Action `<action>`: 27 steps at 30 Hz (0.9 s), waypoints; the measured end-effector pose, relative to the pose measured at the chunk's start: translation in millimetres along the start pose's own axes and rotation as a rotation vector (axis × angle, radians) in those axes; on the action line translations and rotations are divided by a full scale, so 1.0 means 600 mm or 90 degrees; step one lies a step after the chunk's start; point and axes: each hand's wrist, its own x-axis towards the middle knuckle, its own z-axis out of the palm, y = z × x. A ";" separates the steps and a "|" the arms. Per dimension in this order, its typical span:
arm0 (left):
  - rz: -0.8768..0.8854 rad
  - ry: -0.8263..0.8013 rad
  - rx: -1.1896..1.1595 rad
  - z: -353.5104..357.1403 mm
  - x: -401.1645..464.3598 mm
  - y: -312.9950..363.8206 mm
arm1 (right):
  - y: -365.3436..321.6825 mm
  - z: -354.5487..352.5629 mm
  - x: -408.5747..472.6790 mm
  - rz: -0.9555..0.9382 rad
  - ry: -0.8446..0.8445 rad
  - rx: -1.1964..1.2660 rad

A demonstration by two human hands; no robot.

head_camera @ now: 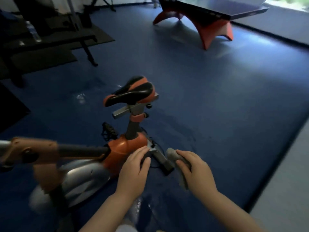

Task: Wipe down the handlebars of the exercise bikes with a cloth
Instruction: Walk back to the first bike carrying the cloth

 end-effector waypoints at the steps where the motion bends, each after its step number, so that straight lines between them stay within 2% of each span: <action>1: -0.001 -0.020 -0.002 0.018 0.015 0.010 | 0.017 -0.015 0.010 0.021 0.003 0.007; 6: 0.023 -0.085 0.038 0.072 0.109 0.035 | 0.075 -0.050 0.071 0.088 0.012 0.044; 17: 0.060 -0.186 0.040 0.173 0.387 0.067 | 0.175 -0.096 0.307 0.158 -0.011 -0.003; 27: 0.009 -0.124 0.040 0.287 0.594 0.138 | 0.290 -0.202 0.549 0.074 -0.039 -0.013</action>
